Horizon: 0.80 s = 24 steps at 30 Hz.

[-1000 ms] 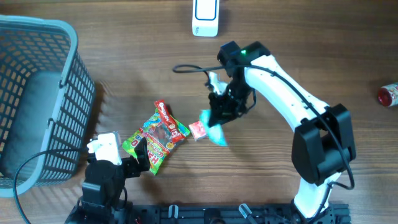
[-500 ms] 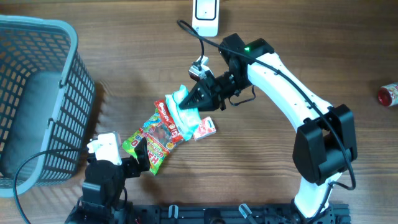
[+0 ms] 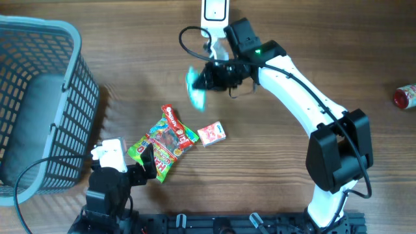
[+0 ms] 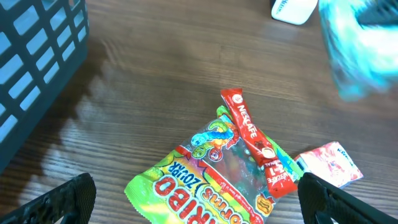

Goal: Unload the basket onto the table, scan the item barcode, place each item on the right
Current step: 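Lift the wipes pack with the right gripper toward the scanner, then hold the wipes pack in front of the white scanner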

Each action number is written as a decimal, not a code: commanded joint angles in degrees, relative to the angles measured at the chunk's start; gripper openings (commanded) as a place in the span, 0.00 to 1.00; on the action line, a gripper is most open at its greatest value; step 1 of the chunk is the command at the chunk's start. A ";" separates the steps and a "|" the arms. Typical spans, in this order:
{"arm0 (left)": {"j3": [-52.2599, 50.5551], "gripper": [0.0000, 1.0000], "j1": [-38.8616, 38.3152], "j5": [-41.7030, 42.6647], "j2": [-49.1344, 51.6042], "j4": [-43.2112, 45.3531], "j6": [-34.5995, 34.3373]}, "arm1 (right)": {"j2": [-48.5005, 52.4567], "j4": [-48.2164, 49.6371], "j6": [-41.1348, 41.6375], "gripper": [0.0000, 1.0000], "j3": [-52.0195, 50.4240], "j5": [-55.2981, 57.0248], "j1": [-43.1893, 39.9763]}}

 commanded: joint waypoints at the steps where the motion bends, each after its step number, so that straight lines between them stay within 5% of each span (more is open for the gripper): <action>1: -0.55 1.00 0.31 0.66 -0.44 0.13 -0.28 | -0.07 7.21 -6.43 0.04 0.72 19.80 0.24; 10: -0.55 1.00 0.31 0.66 -0.44 0.13 -0.28 | 7.67 29.00 -19.21 0.04 4.28 41.07 0.33; 24: -0.55 1.00 0.31 0.66 -0.44 0.13 -0.28 | 29.09 32.81 -36.04 0.04 31.93 52.63 -0.68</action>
